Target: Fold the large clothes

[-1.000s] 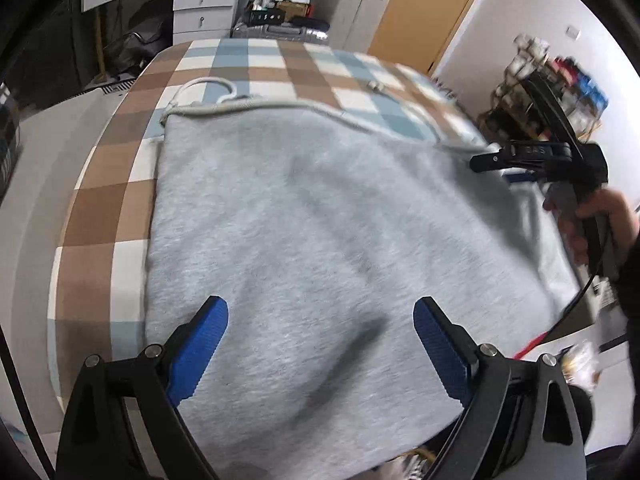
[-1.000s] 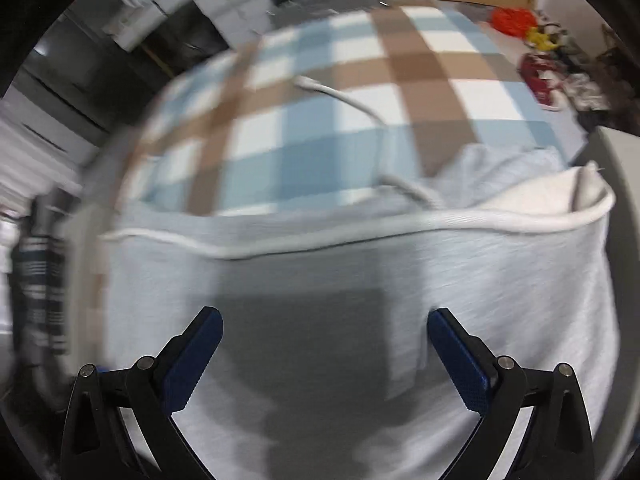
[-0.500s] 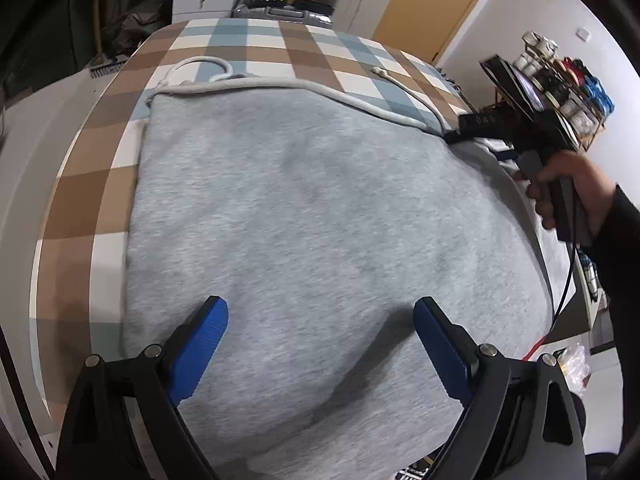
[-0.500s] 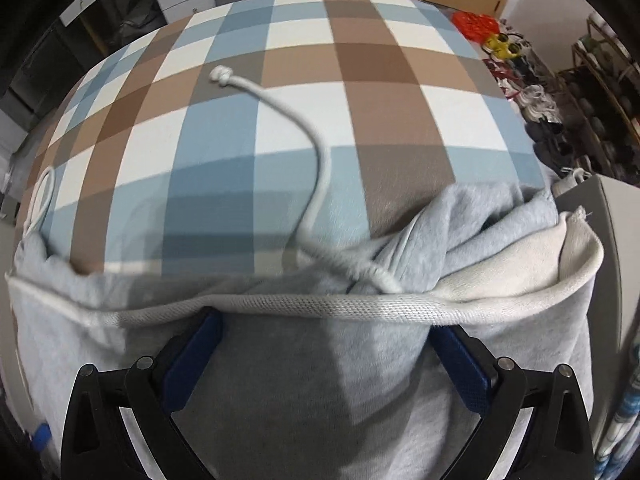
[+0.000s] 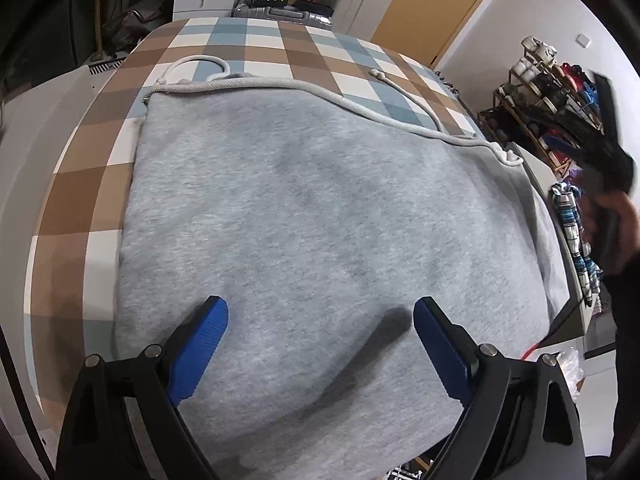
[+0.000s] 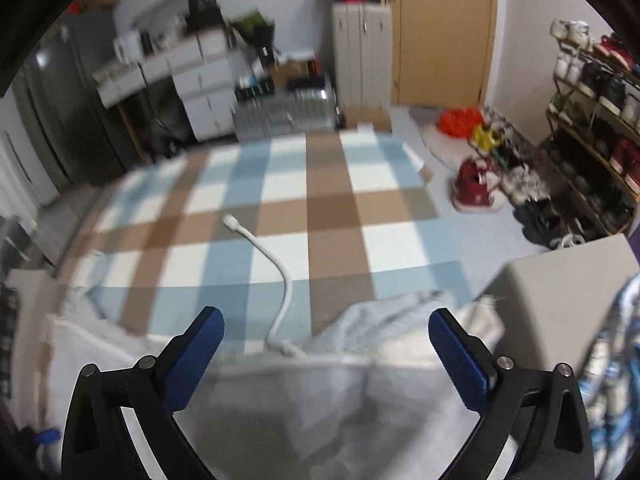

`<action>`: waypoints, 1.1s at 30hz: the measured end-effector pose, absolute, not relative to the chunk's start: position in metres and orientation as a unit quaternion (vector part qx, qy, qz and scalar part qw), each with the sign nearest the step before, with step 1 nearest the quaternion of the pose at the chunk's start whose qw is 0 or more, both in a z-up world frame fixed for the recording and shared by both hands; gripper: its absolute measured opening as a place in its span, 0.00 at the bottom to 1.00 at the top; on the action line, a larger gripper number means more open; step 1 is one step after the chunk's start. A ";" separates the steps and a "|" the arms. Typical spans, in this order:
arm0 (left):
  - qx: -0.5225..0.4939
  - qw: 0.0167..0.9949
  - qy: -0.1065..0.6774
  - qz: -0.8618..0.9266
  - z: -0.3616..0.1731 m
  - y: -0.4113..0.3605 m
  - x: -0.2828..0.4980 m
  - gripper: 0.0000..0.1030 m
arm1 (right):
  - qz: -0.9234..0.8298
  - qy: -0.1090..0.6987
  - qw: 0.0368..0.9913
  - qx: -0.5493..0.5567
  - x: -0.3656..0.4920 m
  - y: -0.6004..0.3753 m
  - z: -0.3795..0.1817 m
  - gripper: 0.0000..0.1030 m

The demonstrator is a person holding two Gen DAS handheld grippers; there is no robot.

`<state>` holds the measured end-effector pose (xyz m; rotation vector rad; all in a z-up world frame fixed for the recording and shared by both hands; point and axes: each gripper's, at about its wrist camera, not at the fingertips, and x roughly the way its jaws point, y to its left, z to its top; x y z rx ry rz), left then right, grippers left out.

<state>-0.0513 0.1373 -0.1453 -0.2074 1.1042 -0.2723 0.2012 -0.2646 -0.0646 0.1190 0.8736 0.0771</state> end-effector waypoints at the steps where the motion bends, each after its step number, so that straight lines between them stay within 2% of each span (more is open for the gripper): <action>1: -0.097 0.838 0.521 -0.131 -0.145 0.135 -0.053 0.89 | 0.038 0.423 0.904 0.053 0.193 -0.266 -0.060 1.00; 7: -0.093 0.841 0.513 -0.143 -0.142 0.123 -0.058 0.89 | 0.058 0.468 0.878 0.077 0.112 -0.300 -0.069 1.00; 11: -0.107 0.841 0.499 -0.179 -0.136 0.114 -0.060 0.89 | 0.068 0.516 0.849 0.094 0.075 -0.303 -0.117 1.00; 14: -0.141 0.829 0.491 -0.227 -0.132 0.109 -0.060 0.89 | 0.048 0.546 0.834 0.066 0.062 -0.295 -0.152 1.00; 16: -0.124 0.834 0.492 -0.219 -0.133 0.105 -0.059 0.89 | 0.025 0.561 0.827 0.043 0.060 -0.293 -0.169 1.00; 20: -0.094 0.832 0.513 -0.190 -0.145 0.099 -0.054 0.89 | 0.008 0.561 0.828 0.005 0.065 -0.284 -0.164 0.99; 23: -0.052 0.841 0.513 -0.164 -0.148 0.094 -0.057 0.89 | -0.001 0.526 0.850 0.009 0.067 -0.272 -0.132 1.00; 27: -0.022 0.847 0.509 -0.149 -0.151 0.091 -0.062 0.89 | 0.095 0.515 0.852 -0.013 0.079 -0.207 -0.096 1.00; 29: -0.024 0.847 0.510 -0.150 -0.153 0.094 -0.062 0.89 | 0.132 0.524 0.839 -0.063 0.084 -0.166 -0.098 1.00; 33: -0.018 0.845 0.514 -0.149 -0.155 0.097 -0.064 0.89 | 0.122 0.558 0.808 -0.144 0.094 -0.123 -0.141 0.99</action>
